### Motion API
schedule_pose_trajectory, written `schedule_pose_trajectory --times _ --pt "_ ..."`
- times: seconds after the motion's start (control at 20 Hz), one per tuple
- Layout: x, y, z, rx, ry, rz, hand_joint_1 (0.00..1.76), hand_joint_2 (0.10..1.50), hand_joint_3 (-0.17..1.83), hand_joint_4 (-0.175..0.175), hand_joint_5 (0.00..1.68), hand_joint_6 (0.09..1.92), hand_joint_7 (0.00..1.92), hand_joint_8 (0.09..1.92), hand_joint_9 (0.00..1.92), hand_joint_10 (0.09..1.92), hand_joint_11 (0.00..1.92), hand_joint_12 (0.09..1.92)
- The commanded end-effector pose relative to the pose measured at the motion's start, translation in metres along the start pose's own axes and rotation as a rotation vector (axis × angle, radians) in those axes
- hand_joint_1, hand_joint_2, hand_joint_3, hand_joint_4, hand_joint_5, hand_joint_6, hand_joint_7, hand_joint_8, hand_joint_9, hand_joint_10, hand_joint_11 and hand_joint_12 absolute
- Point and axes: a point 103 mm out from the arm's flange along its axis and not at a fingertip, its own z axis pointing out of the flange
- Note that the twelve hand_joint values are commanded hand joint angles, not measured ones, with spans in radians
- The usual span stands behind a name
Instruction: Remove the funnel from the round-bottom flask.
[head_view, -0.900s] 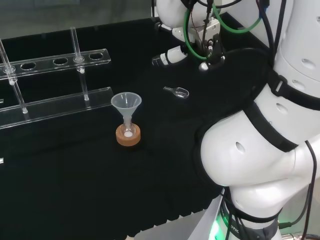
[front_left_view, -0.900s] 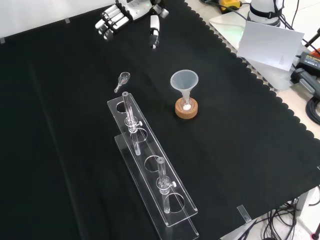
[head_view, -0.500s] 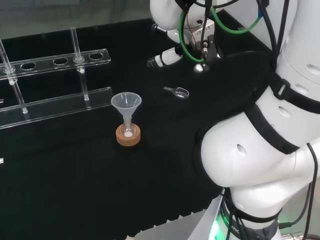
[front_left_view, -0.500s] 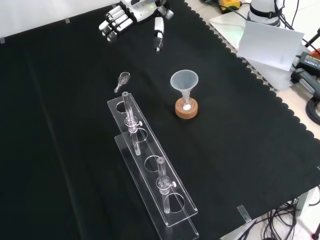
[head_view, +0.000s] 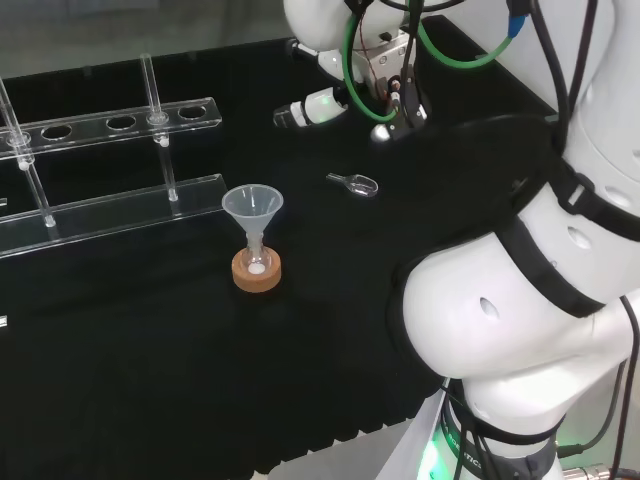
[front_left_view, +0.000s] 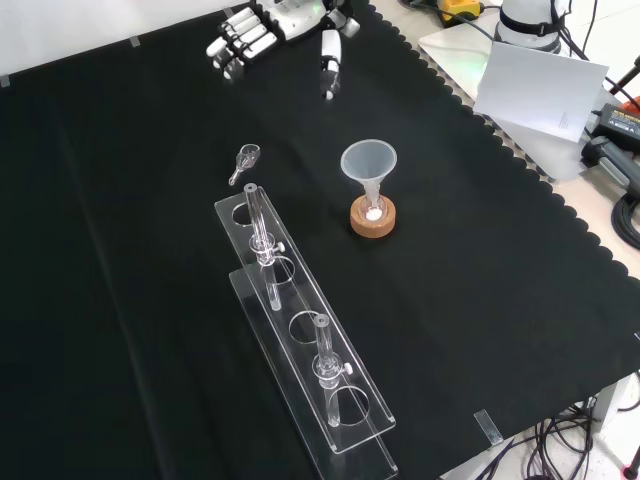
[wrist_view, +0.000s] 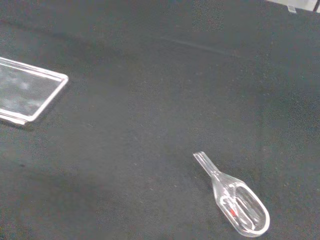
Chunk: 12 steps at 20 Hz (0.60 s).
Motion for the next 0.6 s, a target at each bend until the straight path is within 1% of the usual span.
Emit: schedule_pose_trajectory --times 0.05,0.35,0.6 --pt "0.031 -0.017 -0.015 0.002 0.017 -0.026 0.07 0.67 0.05 0.012 0.0 0.09 0.07 0.09 0.0 0.09 0.0 1.21" --pt "0.044 -0.03 -0.02 0.018 -0.001 -0.047 0.07 0.67 0.05 0.011 0.0 0.09 0.06 0.09 0.0 0.09 0.0 1.2" --pt "0.055 -0.035 -0.024 0.019 0.006 -0.06 0.07 0.67 0.05 0.008 0.0 0.09 0.06 0.09 0.0 0.09 0.0 1.19"
